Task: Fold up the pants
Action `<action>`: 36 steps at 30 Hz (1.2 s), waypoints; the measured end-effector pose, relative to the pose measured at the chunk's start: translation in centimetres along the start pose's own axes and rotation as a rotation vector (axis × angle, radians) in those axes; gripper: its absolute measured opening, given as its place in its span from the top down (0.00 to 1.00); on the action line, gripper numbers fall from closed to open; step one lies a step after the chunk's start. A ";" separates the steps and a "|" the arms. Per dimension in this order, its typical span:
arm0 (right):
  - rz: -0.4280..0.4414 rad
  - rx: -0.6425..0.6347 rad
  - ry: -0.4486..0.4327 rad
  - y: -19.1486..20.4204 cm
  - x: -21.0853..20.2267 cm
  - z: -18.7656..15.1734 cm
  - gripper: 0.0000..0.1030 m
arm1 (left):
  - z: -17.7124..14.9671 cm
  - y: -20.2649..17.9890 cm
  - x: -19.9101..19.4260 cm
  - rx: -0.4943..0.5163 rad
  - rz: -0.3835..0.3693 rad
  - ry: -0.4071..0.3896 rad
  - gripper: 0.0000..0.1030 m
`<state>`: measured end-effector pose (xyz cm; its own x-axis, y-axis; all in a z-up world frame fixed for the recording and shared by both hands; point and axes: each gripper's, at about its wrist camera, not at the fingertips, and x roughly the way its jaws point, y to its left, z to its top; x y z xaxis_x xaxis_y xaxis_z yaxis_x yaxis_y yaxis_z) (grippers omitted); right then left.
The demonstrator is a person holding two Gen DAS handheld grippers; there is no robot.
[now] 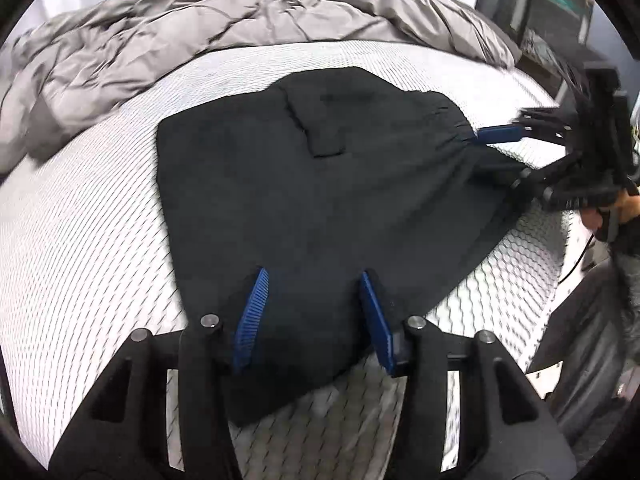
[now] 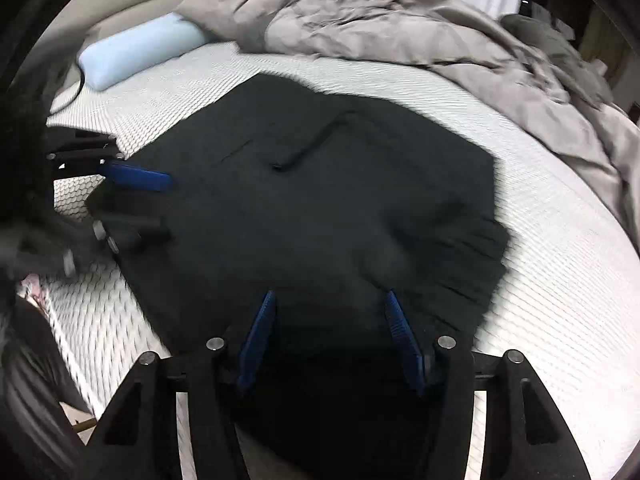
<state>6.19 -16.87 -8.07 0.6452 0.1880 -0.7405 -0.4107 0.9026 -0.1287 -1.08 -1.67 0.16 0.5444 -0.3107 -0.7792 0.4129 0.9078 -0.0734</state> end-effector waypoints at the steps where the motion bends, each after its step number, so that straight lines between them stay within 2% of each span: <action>1: -0.034 0.015 0.001 -1.4 -0.9 -0.9 0.44 | -0.2 0.7 -0.4 -0.008 0.000 -0.005 0.56; 2: -0.039 0.046 0.004 -2.6 -1.4 -1.6 0.29 | -0.4 1.0 -1.2 -0.028 0.006 -0.017 0.56; 4: 0.061 0.203 -0.050 -5.7 -3.1 -3.1 0.27 | -0.3 2.5 -2.2 -0.099 -0.021 -0.054 0.49; 5: 0.119 0.284 -0.072 -7.0 -3.4 -3.3 0.27 | -0.3 3.4 -2.7 -0.161 -0.039 -0.080 0.41; 6: 0.177 0.358 -0.099 -8.1 -3.4 -3.3 0.27 | -0.1 4.4 -2.7 -0.222 -0.032 -0.094 0.38; 8: 0.254 0.454 -0.102 -9.6 -2.8 -3.2 0.27 | -0.2 7.1 -2.0 -0.378 -0.021 -0.076 0.38; 10: 0.349 0.546 -0.088 -10.4 -1.3 -3.2 0.27 | -0.7 9.0 -1.2 -0.490 -0.082 -0.050 0.39; 11: 0.387 0.578 -0.072 -10.6 -0.5 -3.3 0.27 | -1.1 9.8 -0.7 -0.548 -0.125 -0.032 0.45; 12: 0.441 0.615 -0.033 -10.6 0.8 -3.2 0.27 | -1.3 10.2 -0.3 -0.577 -0.160 -0.022 0.60; 13: 0.476 0.636 -0.016 -9.8 1.4 -3.4 0.28 | -1.5 10.3 0.1 -0.592 -0.192 -0.010 0.66; 15: 0.488 0.668 0.005 -9.6 2.9 -3.1 0.41 | -1.9 10.5 0.6 -0.606 -0.199 0.001 0.70; 17: 0.519 0.696 -0.024 -9.9 2.8 -2.5 0.67 | -1.2 10.3 0.4 -0.591 -0.186 -0.013 0.74; 19: 0.482 0.692 -0.086 -10.0 2.1 -1.4 0.72 | 0.4 10.4 0.5 -0.574 -0.146 -0.038 0.76; 21: 0.419 0.708 -0.137 -10.4 2.2 0.3 0.73 | 2.5 10.4 1.7 -0.543 -0.069 -0.032 0.76; 24: 0.271 0.695 -0.114 -11.1 4.2 2.3 0.69 | 3.7 11.4 3.4 -0.543 -0.034 -0.019 0.69; 25: 0.224 0.675 -0.077 -11.1 5.0 2.6 0.57 | 3.3 11.6 3.3 -0.555 -0.044 -0.018 0.69; 26: 0.201 0.672 -0.040 -11.2 5.6 2.7 0.50 | 3.1 11.6 3.1 -0.551 -0.044 -0.022 0.66; 28: 0.234 0.669 -0.039 -11.1 4.3 2.1 0.47 | 2.1 11.1 2.1 -0.498 -0.016 -0.019 0.60; 30: 0.163 0.552 -0.033 -10.4 2.6 1.6 0.40 | 1.5 10.7 1.8 -0.452 0.028 -0.015 0.49; 32: 0.077 0.492 -0.016 -10.1 1.7 0.6 0.29 | 0.9 10.4 1.1 -0.451 0.063 -0.024 0.47; 36: 0.045 0.514 -0.056 -9.9 -1.1 -1.8 0.29 | -0.1 8.1 -3.0 -0.413 0.176 -0.092 0.45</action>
<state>8.41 -26.70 -7.19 0.6733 0.2382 -0.7000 -0.0777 0.9642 0.2534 0.55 6.66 1.88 0.6504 -0.1483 -0.7450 -0.0076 0.9794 -0.2016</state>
